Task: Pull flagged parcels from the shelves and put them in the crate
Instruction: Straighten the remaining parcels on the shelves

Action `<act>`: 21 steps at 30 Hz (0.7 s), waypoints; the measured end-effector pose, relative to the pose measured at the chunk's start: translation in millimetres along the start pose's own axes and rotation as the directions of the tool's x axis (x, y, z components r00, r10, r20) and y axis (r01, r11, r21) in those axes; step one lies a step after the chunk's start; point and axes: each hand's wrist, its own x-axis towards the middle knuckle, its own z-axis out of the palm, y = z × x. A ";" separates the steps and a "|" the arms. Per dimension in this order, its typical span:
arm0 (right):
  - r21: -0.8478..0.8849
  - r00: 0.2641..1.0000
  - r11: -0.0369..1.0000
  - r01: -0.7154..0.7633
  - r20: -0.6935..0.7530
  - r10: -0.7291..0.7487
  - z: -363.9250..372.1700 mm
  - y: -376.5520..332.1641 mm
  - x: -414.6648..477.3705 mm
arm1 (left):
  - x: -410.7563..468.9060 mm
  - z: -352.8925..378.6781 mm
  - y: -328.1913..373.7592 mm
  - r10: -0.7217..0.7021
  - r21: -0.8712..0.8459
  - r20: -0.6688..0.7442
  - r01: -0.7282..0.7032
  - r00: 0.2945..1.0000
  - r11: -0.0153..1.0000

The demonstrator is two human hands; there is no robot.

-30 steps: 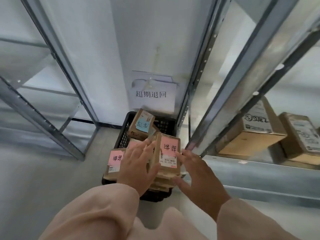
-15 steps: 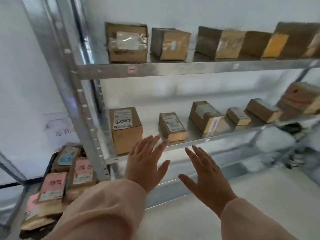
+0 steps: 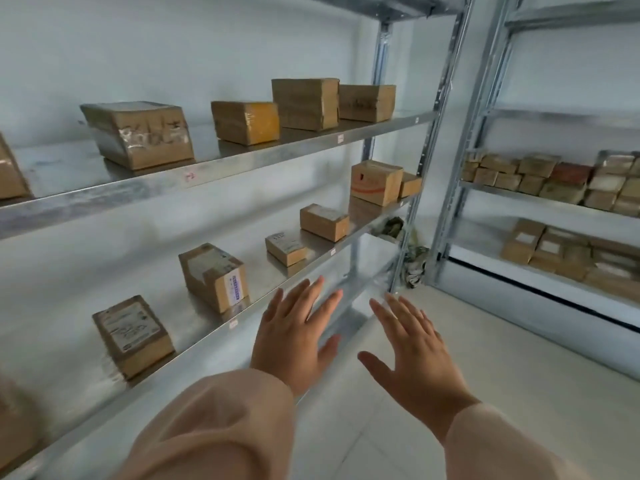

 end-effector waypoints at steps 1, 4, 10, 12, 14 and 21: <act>-0.008 1.000 1.000 -0.014 -0.001 0.014 1.3 10.1 5.1 | 12.9 11.5 1.9 0.008 -0.019 0.002 -0.008 1.000 1.000; -0.055 0.999 0.997 -0.049 -0.005 0.049 5.8 40.5 29.9 | 53.4 45.6 2.9 0.027 -0.064 0.005 -0.026 1.000 0.998; -0.096 0.991 0.987 -0.131 -0.025 0.129 16.8 89.5 112.8 | 145.1 102.6 -19.1 0.021 -0.131 0.046 -0.015 0.999 0.991; -0.105 0.987 0.982 -0.158 -0.035 0.155 20.9 104.7 138.3 | 173.9 118.0 -25.9 0.024 -0.147 0.052 -0.016 0.998 0.989; -0.097 0.980 0.976 -0.197 -0.048 0.193 24.8 122.1 160.7 | 204.6 133.9 -29.9 0.033 -0.167 0.048 -0.025 0.998 0.986; -0.054 0.958 0.957 -0.285 -0.037 0.283 38.8 203.0 216.5 | 288.0 201.2 -19.5 0.030 -0.230 0.086 -0.009 0.996 0.973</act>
